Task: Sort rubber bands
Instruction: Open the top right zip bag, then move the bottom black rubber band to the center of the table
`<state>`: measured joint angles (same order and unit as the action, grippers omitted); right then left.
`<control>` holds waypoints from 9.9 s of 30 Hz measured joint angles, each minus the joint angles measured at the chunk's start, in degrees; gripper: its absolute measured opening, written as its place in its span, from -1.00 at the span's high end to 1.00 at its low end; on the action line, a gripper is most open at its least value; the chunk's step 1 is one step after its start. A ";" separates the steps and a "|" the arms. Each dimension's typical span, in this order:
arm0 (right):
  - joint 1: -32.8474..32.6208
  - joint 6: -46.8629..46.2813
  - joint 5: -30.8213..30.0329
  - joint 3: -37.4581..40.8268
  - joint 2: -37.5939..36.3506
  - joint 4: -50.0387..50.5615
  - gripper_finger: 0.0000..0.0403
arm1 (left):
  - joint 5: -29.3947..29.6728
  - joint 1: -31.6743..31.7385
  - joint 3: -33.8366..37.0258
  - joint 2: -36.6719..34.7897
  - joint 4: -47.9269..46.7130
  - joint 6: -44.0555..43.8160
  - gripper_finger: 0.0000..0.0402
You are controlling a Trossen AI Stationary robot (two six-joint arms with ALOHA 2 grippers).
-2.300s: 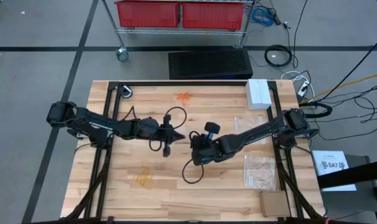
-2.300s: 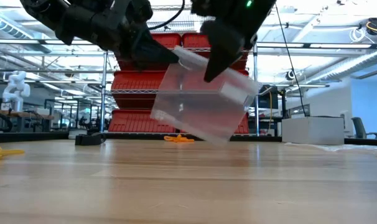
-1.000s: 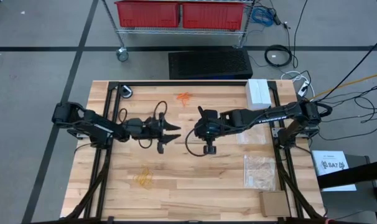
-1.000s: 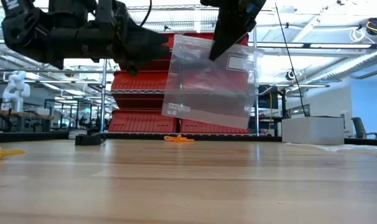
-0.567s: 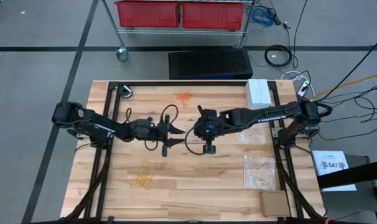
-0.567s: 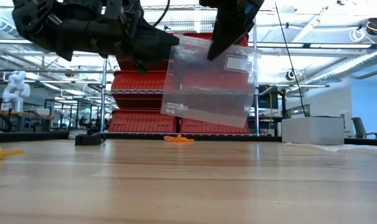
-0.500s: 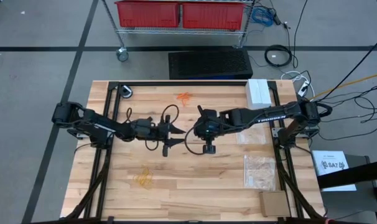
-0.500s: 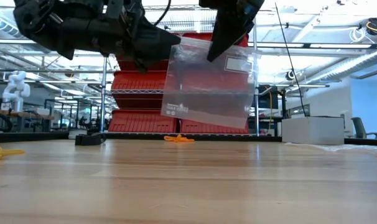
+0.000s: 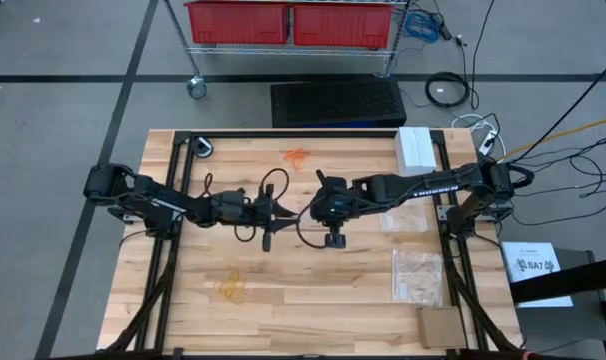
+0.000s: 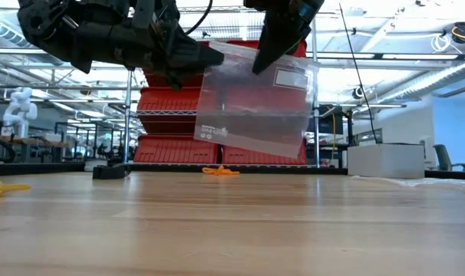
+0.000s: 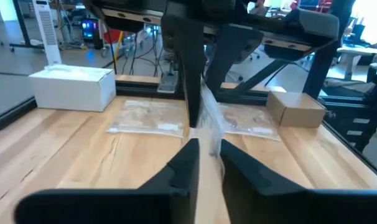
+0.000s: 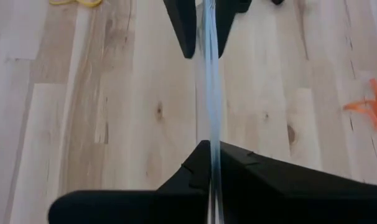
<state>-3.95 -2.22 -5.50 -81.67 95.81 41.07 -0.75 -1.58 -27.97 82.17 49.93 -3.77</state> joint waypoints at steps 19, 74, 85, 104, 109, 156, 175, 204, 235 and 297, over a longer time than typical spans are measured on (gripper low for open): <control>-0.28 -4.48 0.79 -8.76 0.04 8.55 0.55 | 2.08 0.00 0.00 0.00 0.04 1.64 0.99; -3.56 -3.10 -12.72 -4.97 8.76 1.00 1.00 | 0.79 -0.38 0.00 0.02 -4.52 1.14 1.00; -5.34 -3.71 -14.67 13.08 4.05 -26.69 1.00 | 0.81 -1.59 0.00 0.02 -8.15 1.18 1.00; -2.97 -6.78 -10.22 25.22 2.39 -50.17 0.89 | 0.96 -1.57 0.00 0.02 -8.96 3.02 1.00; -2.88 -9.14 -6.34 25.27 3.19 -49.74 0.67 | 0.98 -1.55 0.00 0.02 -8.98 3.02 1.00; -4.83 3.32 -15.62 21.73 5.98 -54.64 1.00 | 2.72 -3.96 -2.36 -0.59 -6.91 2.70 1.00; -1.97 -3.72 -6.52 33.09 8.13 -77.75 0.93 | 16.90 -8.31 4.55 -2.38 3.96 4.25 1.00; -0.43 1.19 -4.03 24.90 4.10 -66.97 0.24 | 26.30 -6.77 16.62 -17.19 2.94 6.23 1.00; 2.38 3.70 2.85 -2.36 30.91 -53.42 0.00 | 41.29 -2.49 17.49 -48.80 -23.29 16.11 1.00; -1.30 21.67 6.79 -49.10 40.04 9.81 0.99 | 32.64 -2.51 17.38 -57.51 -36.00 14.57 1.00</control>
<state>-5.24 19.46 1.29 -130.77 135.85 50.88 31.88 -4.10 -10.59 24.67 13.93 10.80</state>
